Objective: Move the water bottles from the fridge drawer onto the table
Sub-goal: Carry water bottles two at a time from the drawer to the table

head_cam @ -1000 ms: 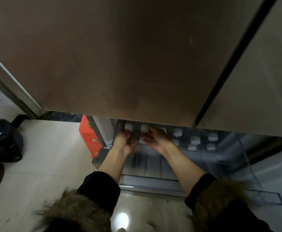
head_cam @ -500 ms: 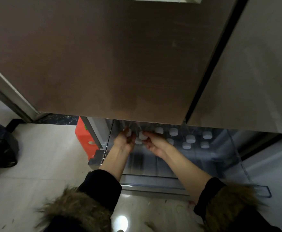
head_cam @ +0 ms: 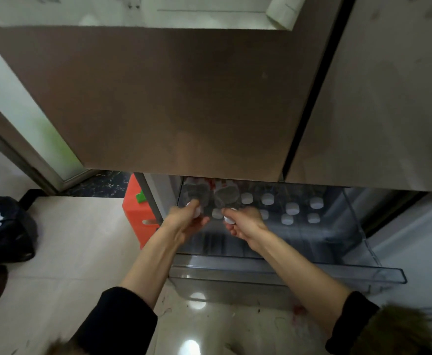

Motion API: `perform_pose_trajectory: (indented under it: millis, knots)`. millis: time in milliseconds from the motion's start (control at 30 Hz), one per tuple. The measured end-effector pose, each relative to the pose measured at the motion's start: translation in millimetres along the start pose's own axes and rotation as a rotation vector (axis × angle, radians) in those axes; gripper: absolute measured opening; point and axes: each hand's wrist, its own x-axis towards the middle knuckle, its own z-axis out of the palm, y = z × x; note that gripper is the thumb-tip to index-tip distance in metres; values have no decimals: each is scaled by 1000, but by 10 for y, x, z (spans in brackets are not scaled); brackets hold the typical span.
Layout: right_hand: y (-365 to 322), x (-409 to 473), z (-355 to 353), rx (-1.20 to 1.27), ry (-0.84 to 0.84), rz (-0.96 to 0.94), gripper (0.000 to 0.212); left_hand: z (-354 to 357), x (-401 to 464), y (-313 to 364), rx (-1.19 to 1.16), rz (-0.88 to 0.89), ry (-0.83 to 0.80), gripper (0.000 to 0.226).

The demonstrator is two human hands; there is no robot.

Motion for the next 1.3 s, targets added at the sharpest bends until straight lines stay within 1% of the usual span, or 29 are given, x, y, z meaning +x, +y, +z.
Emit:
perform_pose_trajectory:
  millis: [100, 133, 200, 233, 267, 300, 400, 433, 500, 600, 733, 833, 933, 1033, 1100, 1200, 1267, 1300]
  knots:
    - [-30, -154, -38, -116, 56, -81, 16, -86, -104, -78, 51, 97, 62, 21]
    - [-39, -196, -50, -128, 78, -111, 20, -114, -118, -100, 72, 143, 97, 27]
    - [-48, -270, -78, -139, 121, -150, 22, -176, -176, -89, 147, 244, 132, 52]
    - [-54, -296, -96, -140, 145, -165, 22, -203, -209, -57, 179, 291, 136, 60]
    - [-60, -332, -119, -146, 172, -184, 23, -219, -253, -24, 197, 323, 138, 63]
    - [-54, -353, -146, -165, 202, -209, 23, -239, -288, -3, 212, 340, 131, 59]
    - [-3, -433, -242, -215, 288, -281, 23, -270, -417, 26, 273, 423, 134, 29]
    - [10, -459, -278, -220, 308, -312, 23, -275, -455, 39, 300, 473, 150, 26]
    - [-17, -510, -338, -232, 348, -381, 24, -309, -493, 83, 404, 555, 193, 29]
    - [-107, -527, -355, -329, 414, -471, 25, -370, -495, 163, 560, 590, 252, 32]
    - [-148, -540, -330, -496, 452, -532, 26, -422, -465, 166, 694, 619, 235, 31]
    - [-216, -562, -306, -689, 454, -595, 29, -419, -423, 152, 800, 694, 219, 37]
    - [-201, -521, -232, -782, 431, -617, 32, -357, -400, 141, 891, 765, 200, 37]
    - [-124, -490, -206, -801, 400, -650, 29, -322, -356, 150, 909, 812, 175, 33]
    - [-116, -479, -211, -777, 389, -665, 32, -341, -301, 134, 890, 836, 146, 32]
    - [-103, -442, -210, -727, 367, -665, 34, -394, -241, 89, 898, 840, 59, 30]
    - [-69, -396, -216, -755, 334, -655, 35, -417, -184, 48, 924, 870, -12, 34]
    - [-42, -355, -228, -772, 307, -631, 39, -423, -144, 25, 938, 890, -47, 36]
